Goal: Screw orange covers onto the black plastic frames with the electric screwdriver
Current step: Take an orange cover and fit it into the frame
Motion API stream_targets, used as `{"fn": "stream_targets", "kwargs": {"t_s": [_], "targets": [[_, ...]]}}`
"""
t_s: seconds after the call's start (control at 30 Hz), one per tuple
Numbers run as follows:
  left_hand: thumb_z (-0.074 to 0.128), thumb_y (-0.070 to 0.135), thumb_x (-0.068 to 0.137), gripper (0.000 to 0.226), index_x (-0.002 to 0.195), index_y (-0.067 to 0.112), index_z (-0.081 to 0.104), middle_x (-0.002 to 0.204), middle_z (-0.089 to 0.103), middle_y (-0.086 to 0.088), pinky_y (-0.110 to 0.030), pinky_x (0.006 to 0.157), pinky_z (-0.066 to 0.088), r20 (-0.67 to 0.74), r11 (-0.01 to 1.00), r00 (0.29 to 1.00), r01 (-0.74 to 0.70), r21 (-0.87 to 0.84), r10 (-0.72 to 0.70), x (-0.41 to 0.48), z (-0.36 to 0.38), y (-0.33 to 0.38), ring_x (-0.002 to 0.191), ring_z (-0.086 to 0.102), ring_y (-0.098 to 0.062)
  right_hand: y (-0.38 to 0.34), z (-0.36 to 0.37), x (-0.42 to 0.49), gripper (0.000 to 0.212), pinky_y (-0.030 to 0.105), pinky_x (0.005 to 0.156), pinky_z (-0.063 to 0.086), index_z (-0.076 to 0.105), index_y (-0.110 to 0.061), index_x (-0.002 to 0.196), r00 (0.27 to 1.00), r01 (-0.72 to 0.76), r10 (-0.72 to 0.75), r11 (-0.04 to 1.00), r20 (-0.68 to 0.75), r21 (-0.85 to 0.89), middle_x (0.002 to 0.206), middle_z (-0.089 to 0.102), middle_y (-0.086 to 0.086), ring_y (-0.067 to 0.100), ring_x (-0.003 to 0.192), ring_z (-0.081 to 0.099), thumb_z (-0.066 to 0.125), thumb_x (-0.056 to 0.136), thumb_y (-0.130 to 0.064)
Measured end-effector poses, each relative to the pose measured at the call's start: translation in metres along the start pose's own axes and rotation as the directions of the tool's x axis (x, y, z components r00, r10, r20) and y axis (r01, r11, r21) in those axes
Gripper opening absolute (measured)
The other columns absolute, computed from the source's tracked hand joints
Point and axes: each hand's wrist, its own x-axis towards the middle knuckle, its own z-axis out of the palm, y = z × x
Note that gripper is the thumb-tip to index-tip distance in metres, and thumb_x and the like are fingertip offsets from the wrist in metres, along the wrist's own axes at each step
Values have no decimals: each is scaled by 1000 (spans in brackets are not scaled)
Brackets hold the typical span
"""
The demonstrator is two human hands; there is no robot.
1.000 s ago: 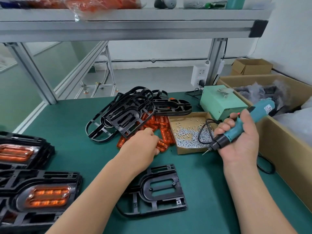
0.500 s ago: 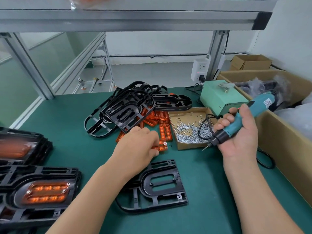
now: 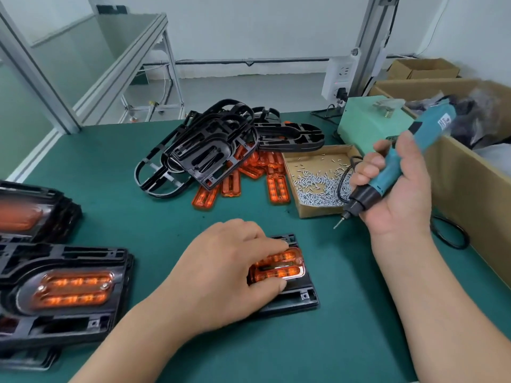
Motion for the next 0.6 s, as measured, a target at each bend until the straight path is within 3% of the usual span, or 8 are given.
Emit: {"fn": "stream_targets", "kwargs": {"t_s": [0.33,0.6], "targets": [[65,58,88,50,129,31,74,101,62,19,-36,86,53,-5,1000,1000,-7,-21,7,0,8,-9,94,55,-9,8,8,-7,32,20,53,43,59,-17,94,996,-63,67,995,52,-74,70,47,-6,7,55,48,53,105,-47],[65,54,88,43,123,30,73,99,63,14,-40,84,54,-25,999,1000,-12,30,13,2,9,-5,91,57,-14,11,12,-10,31,21,51,42,59,-18,93,994,-56,65,993,87,-104,69,46,-6,7,54,48,53,104,-46]]}}
